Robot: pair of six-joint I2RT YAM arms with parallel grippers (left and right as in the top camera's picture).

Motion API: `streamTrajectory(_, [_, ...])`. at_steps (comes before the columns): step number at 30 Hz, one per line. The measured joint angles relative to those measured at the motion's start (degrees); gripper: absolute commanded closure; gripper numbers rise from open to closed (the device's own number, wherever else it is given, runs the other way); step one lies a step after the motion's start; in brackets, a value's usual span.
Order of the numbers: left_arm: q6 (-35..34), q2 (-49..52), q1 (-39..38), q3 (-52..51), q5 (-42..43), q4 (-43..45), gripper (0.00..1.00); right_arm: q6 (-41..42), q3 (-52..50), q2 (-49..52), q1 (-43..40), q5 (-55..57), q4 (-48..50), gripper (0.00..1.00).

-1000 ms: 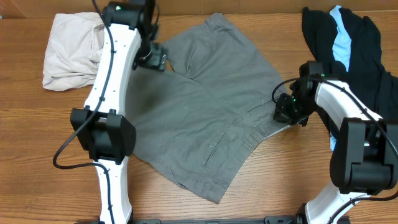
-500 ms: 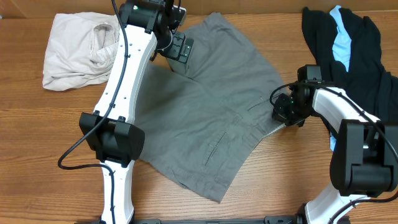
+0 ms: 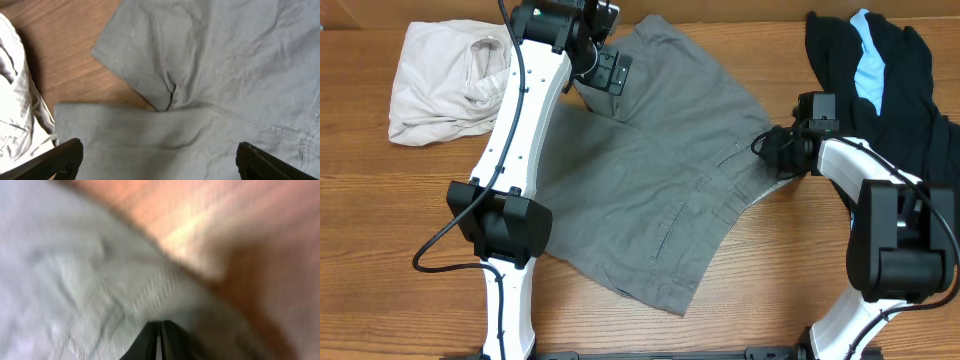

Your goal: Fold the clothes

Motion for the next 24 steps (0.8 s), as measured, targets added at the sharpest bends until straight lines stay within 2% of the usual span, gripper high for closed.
streamTrajectory(5, [0.0,0.0,0.0,0.0,0.0,0.7,0.0,0.9,-0.1,1.9,0.0,3.4,8.0,0.92])
streamTrajectory(9, [0.0,0.0,0.0,0.0,0.0,0.7,0.0,1.2,3.4,5.1,0.0,5.2,9.4,0.92])
streamTrajectory(19, [0.0,0.0,0.0,0.0,0.0,1.4,0.0,1.3,25.4,20.2,0.0,8.0,7.4,0.92])
streamTrajectory(24, [0.0,0.0,0.0,0.0,0.0,1.8,0.0,0.7,34.3,25.3,-0.1,9.6,5.0,0.88])
